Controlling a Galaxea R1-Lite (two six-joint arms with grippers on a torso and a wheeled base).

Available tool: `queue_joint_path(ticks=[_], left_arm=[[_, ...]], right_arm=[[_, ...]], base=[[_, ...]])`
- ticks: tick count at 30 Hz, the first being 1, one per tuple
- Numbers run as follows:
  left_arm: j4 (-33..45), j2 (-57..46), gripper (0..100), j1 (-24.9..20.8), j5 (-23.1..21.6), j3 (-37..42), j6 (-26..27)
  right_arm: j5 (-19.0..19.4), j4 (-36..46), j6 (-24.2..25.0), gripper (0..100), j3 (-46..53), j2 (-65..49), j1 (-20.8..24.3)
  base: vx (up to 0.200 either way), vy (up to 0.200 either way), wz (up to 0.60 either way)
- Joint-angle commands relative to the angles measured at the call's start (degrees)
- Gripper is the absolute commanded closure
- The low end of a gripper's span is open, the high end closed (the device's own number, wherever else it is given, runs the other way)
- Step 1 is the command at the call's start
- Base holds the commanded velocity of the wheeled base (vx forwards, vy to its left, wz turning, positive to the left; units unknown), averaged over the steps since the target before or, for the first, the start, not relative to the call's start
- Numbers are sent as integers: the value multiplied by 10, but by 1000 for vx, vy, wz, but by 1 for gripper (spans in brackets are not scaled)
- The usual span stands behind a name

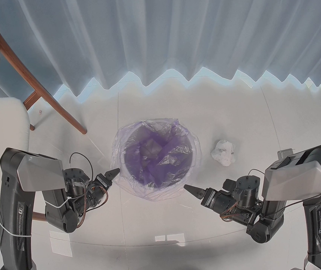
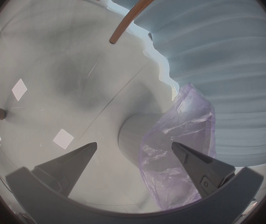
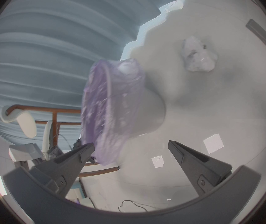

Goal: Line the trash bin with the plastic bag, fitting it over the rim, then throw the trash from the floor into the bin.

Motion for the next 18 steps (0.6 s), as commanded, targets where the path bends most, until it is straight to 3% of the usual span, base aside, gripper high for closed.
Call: queue_joint_path(ticks=[1,18], left_arm=[[0,1,0,1,0,0,0],[0,1,0,1,0,0,0]], right_arm=[[0,-11,1,0,-12,-14,15],[-1,-11,3,0,-102,-2,10]], base=[[0,0,0],[0,0,0]])
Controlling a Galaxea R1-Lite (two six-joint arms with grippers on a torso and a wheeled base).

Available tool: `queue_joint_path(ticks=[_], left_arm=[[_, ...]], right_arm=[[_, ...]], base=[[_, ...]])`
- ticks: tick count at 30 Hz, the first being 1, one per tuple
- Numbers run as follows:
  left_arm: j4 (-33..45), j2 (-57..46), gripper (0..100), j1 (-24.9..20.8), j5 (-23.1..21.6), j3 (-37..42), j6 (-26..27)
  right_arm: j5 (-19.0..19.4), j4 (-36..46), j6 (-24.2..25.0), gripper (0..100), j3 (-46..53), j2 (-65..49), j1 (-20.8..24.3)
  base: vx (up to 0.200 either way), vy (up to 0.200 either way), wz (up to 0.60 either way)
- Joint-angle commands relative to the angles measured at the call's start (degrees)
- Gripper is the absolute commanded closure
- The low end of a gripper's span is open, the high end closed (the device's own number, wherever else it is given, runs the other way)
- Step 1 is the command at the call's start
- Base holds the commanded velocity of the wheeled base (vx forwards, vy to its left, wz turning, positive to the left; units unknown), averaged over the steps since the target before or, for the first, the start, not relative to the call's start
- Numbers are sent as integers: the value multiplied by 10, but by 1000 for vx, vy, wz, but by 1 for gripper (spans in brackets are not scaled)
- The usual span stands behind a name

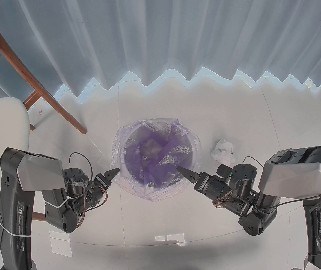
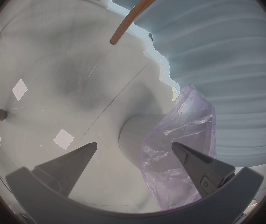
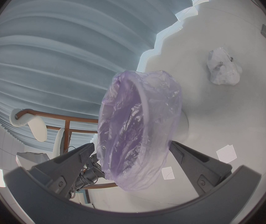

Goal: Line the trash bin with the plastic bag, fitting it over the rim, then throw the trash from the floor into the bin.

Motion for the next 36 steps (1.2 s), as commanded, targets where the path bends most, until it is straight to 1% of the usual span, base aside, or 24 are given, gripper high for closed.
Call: queue_joint_path(ticks=[1,7,11,16,23,27,29,36], left_arm=[[0,1,0,0,0,0,0],[0,1,0,0,0,0,0],[0,1,0,0,0,0,0],[0,1,0,0,0,0,0],[0,1,0,0,0,0,0],[1,1,0,0,0,0,0],[0,1,0,0,0,0,0],[0,2,0,0,0,0,0]], right_arm=[[0,-10,1,0,-11,3,0],[0,-10,11,0,-5,22,6],[0,-10,12,0,-18,40,5],[-1,-10,13,0,-37,37,6],[-1,-10,13,0,-36,32,8],[-2,-10,29,0,-25,4,8],[-2,-10,43,0,-4,-22,8],[-2,-10,46,0,27,-61,13]], base=[[0,0,0],[0,0,0],[0,0,0],[0,0,0],[0,0,0],[0,0,0],[0,0,0],[0,0,0]])
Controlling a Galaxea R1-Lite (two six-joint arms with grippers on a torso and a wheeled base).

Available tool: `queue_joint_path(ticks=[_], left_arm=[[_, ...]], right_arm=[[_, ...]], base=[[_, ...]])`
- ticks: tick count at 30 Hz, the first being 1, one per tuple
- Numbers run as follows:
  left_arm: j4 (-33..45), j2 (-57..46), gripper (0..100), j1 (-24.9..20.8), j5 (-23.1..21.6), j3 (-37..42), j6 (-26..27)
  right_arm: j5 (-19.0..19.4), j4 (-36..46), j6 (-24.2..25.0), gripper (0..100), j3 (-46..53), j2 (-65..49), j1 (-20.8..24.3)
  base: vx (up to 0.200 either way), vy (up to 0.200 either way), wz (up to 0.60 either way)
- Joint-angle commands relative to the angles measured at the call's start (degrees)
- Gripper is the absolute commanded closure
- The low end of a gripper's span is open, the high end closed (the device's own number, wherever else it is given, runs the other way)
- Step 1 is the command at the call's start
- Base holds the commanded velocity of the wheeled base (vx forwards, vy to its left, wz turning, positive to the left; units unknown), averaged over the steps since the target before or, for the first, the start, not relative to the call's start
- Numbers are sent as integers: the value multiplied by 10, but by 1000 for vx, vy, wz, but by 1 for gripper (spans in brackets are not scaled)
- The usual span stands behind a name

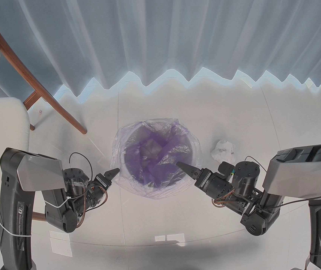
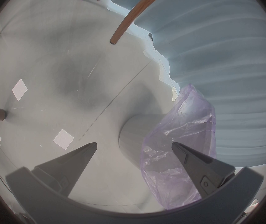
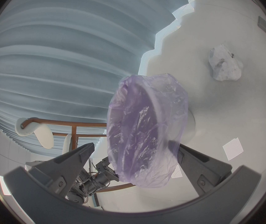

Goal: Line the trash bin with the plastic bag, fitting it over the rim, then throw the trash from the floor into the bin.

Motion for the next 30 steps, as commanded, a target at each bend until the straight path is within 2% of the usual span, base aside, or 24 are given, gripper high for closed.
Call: queue_joint_path(ticks=[1,14,15,30], left_arm=[[0,1,0,0,0,0,0],[0,1,0,0,0,0,0],[0,1,0,0,0,0,0],[0,1,0,0,0,-1,0]], right_arm=[[0,-10,0,0,21,-35,6],[-6,-10,-1,0,25,-24,8],[-19,-10,-2,100,22,-21,8],[-29,-10,-6,100,26,26,-1]], base=[[0,0,0],[0,0,0],[0,0,0],[0,0,0]])
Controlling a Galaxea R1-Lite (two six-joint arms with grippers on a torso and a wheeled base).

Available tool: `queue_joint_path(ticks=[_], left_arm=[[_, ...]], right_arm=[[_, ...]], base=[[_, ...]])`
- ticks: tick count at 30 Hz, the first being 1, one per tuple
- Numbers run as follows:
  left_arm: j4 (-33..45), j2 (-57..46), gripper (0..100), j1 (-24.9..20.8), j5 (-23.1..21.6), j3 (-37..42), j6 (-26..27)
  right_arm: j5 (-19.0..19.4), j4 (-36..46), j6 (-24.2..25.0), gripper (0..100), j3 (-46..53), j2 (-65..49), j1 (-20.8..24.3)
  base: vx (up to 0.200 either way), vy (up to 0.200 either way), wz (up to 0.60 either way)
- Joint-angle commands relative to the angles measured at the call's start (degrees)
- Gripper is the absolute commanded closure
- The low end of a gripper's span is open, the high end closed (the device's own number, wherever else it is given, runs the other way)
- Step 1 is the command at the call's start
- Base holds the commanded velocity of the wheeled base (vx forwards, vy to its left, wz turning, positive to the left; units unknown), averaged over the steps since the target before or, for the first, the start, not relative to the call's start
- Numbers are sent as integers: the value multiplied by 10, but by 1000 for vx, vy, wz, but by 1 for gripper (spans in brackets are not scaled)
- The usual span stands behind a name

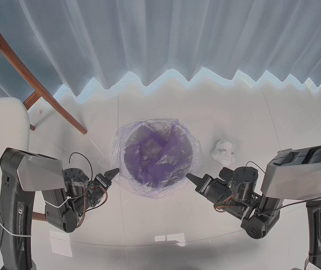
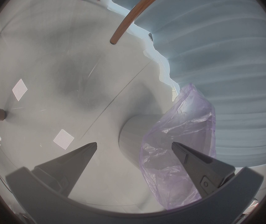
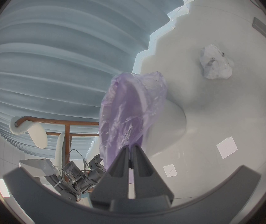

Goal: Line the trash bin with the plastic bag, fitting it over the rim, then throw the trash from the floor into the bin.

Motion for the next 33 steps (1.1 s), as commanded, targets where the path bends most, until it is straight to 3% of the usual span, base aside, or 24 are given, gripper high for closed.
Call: queue_joint_path(ticks=[1,18,28,33], left_arm=[[-1,1,0,0,0,0,0],[-1,1,0,0,0,0,0],[-1,1,0,0,0,0,0],[-1,1,0,0,0,0,0]], right_arm=[[0,-10,-2,100,6,18,-8],[-2,-5,-87,100,-20,108,-31],[-23,71,-151,100,-80,129,-32],[-28,117,-152,100,-121,133,-36]], base=[[0,0,0],[0,0,0],[0,0,0],[0,0,0]])
